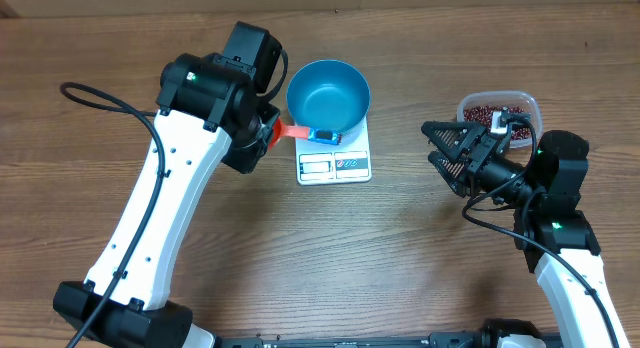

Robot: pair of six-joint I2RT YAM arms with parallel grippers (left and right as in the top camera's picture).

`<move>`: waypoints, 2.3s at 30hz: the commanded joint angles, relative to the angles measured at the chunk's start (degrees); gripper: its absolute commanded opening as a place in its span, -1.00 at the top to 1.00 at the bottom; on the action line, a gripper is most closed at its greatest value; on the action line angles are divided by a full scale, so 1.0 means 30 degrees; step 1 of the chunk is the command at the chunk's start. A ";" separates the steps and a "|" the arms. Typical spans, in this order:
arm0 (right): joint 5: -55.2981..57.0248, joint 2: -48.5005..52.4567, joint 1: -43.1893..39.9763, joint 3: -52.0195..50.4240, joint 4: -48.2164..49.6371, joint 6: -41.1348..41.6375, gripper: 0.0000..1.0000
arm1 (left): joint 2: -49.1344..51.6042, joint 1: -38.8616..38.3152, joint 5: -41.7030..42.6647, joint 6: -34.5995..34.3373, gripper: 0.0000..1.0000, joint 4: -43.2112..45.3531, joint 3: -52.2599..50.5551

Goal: Scoop item into bowl and weigh 150g on scale

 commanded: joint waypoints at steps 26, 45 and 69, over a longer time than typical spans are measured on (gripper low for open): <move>0.0328 0.0044 0.4160 0.0444 0.5115 0.2433 -1.00 | -0.0058 -0.2776 0.2463 -0.2484 0.91 0.1996 0.0153; 0.0087 0.0036 0.4211 0.0444 0.6812 0.3694 -1.00 | -0.0058 -0.3555 0.4619 -0.3264 0.92 0.4116 0.0153; -0.0313 0.0058 0.4211 0.0444 0.7657 0.3687 -0.25 | -0.0058 -0.4692 0.4532 -0.3257 0.92 0.4102 0.0153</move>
